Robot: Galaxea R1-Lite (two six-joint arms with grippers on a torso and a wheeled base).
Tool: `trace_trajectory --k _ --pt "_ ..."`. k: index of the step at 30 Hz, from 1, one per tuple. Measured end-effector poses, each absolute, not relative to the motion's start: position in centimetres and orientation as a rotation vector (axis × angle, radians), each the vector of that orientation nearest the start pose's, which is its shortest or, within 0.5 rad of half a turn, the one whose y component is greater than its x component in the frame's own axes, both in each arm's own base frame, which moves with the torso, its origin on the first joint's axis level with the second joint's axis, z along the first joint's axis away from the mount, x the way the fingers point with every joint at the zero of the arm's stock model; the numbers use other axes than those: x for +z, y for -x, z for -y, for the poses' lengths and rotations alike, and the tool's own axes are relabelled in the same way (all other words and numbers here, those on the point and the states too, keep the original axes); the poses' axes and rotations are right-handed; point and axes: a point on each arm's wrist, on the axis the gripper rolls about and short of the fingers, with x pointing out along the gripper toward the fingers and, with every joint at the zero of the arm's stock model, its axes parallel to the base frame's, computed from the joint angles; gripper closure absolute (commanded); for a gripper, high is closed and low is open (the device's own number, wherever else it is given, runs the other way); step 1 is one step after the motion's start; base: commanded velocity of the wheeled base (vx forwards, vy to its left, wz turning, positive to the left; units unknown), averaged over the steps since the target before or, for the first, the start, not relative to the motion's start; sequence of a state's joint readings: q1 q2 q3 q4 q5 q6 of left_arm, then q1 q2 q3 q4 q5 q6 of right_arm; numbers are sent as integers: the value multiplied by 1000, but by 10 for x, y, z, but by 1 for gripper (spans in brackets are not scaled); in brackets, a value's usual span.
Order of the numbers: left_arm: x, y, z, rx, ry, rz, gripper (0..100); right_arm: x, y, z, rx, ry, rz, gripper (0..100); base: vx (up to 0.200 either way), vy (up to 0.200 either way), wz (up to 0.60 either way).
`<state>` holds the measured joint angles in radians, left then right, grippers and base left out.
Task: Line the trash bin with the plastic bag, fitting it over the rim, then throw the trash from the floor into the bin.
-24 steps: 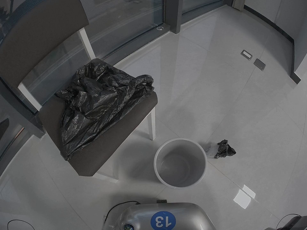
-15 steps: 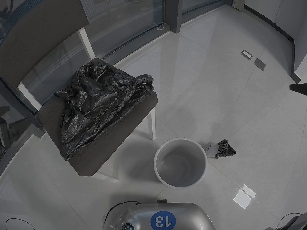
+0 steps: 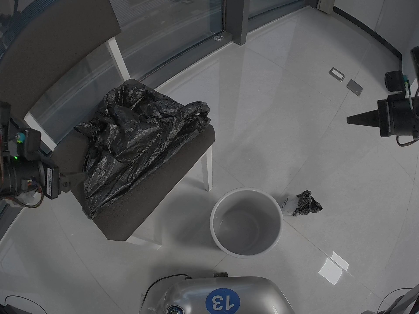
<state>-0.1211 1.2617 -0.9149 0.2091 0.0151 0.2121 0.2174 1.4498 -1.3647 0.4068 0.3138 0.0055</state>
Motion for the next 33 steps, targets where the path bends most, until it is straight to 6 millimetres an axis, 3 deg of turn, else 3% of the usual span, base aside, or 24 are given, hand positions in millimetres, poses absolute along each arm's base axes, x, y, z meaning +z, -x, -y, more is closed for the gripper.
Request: trace_trajectory --k 6,11,22,33 --pt "227 -211 25 -171 -253 -622 0 308 -251 -64 532 -33 -488 100 0 0 0" --pt "217 -220 26 -179 -253 -666 0 306 -262 -67 537 -33 -490 100 0 0 0" --pt "186 -221 28 -236 -376 -634 0 303 -269 -71 544 -31 -502 100 0 0 0" --pt "166 -204 25 -279 -507 -642 0 303 -268 -71 547 -27 -501 100 0 0 0"
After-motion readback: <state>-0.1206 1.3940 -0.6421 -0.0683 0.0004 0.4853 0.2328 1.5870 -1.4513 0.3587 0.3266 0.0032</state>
